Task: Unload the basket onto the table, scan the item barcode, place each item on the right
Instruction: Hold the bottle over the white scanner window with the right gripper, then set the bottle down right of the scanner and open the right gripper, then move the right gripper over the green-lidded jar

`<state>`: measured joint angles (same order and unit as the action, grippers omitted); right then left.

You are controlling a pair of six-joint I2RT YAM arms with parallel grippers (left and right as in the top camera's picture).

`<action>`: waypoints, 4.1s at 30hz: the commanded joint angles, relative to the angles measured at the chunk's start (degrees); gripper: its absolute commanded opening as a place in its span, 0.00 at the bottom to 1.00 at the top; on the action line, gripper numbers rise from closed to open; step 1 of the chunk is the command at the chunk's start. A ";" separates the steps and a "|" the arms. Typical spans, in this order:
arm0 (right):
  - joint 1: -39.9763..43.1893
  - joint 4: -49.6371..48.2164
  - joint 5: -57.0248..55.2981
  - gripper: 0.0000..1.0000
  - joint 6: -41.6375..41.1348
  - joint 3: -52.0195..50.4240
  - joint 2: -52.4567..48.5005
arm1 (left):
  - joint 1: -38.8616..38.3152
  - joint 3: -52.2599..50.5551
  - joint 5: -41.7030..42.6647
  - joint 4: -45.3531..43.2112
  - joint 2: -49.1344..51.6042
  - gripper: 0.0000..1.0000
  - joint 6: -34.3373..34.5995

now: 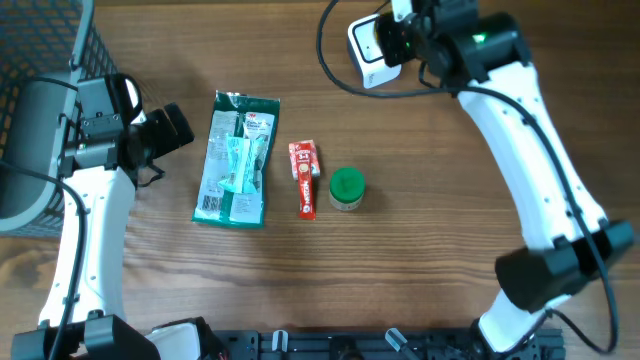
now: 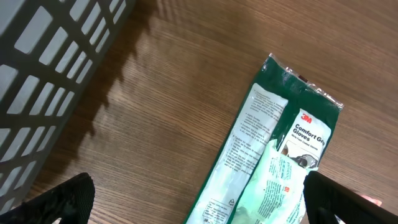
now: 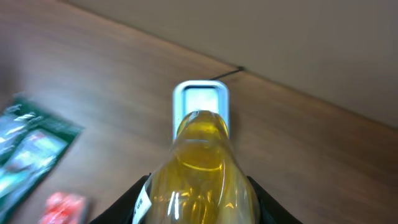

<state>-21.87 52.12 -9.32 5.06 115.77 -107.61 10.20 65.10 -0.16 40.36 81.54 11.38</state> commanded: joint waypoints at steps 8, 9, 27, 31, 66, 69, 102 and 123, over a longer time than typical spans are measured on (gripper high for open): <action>-2.64 -12.61 -24.90 0.18 0.98 1.11 -14.10 | 0.20 0.26 -0.15 0.00 -0.04 1.00 -0.70; -3.52 -14.67 -29.53 0.19 1.16 1.11 -15.78 | 0.20 0.26 -0.15 0.00 -0.04 1.00 -0.70; -10.27 -32.83 -49.48 0.26 17.29 0.74 -30.36 | 0.20 0.26 -0.15 0.00 -0.04 1.00 -0.70; -10.32 -32.74 -49.79 0.26 17.84 0.74 -30.27 | 0.20 0.26 -0.15 0.00 -0.04 1.00 -0.70; 22.12 11.63 8.17 0.36 -6.60 -24.61 1.16 | 0.20 0.26 -0.15 0.00 -0.04 1.00 -0.70; 22.12 7.34 8.17 0.42 -6.71 -29.33 1.16 | 0.20 0.26 -0.15 0.00 -0.04 1.00 -0.70; -3.32 21.77 21.59 0.89 -22.29 -18.67 2.82 | 0.20 0.26 -0.15 0.00 -0.04 1.00 -0.70; -13.05 5.09 15.93 1.00 -34.18 -30.99 2.82 | 0.20 0.26 -0.15 0.00 -0.04 1.00 -0.70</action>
<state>-34.94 57.54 7.55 -27.53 85.08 -104.79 10.20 65.10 -0.16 40.36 81.54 11.38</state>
